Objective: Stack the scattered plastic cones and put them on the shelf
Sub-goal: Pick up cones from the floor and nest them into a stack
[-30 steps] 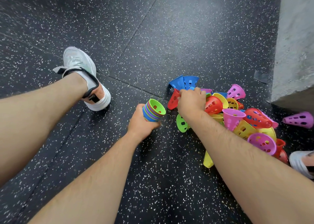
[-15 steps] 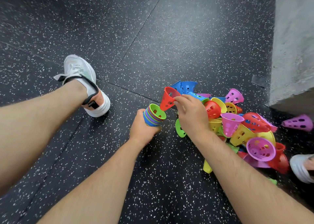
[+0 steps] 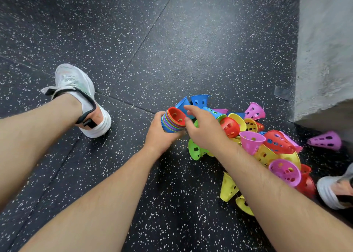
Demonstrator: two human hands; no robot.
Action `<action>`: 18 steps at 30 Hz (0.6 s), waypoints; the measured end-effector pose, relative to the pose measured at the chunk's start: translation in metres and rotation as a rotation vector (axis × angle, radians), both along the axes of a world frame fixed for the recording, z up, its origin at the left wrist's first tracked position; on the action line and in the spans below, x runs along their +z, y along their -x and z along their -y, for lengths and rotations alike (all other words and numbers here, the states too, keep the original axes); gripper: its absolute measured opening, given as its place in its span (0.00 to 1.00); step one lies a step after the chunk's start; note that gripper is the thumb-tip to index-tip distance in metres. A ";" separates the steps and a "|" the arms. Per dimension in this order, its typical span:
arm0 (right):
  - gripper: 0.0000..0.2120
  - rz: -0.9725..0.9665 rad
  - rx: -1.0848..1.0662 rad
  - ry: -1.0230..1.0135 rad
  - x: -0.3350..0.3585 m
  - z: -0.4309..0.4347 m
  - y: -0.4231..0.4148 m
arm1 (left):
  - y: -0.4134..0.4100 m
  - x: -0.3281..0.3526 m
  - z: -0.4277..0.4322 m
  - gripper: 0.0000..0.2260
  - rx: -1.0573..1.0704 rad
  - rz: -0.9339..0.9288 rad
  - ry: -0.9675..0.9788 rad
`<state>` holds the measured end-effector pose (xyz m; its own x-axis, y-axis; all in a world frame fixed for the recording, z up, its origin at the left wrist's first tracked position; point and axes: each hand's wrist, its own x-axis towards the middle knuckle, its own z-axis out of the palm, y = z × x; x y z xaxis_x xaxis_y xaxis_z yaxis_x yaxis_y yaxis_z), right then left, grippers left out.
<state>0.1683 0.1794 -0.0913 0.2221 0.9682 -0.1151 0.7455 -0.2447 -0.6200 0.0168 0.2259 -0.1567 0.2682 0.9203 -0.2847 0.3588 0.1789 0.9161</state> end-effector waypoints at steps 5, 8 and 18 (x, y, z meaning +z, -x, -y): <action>0.20 0.288 0.096 0.057 -0.014 -0.054 -0.027 | -0.003 -0.013 -0.009 0.29 -0.010 -0.005 -0.009; 0.24 0.372 0.268 0.145 -0.025 -0.073 -0.035 | -0.001 -0.021 -0.008 0.31 0.008 0.030 -0.016; 0.17 0.516 0.476 0.109 -0.034 -0.077 -0.029 | 0.004 -0.028 -0.010 0.31 -0.017 0.076 -0.010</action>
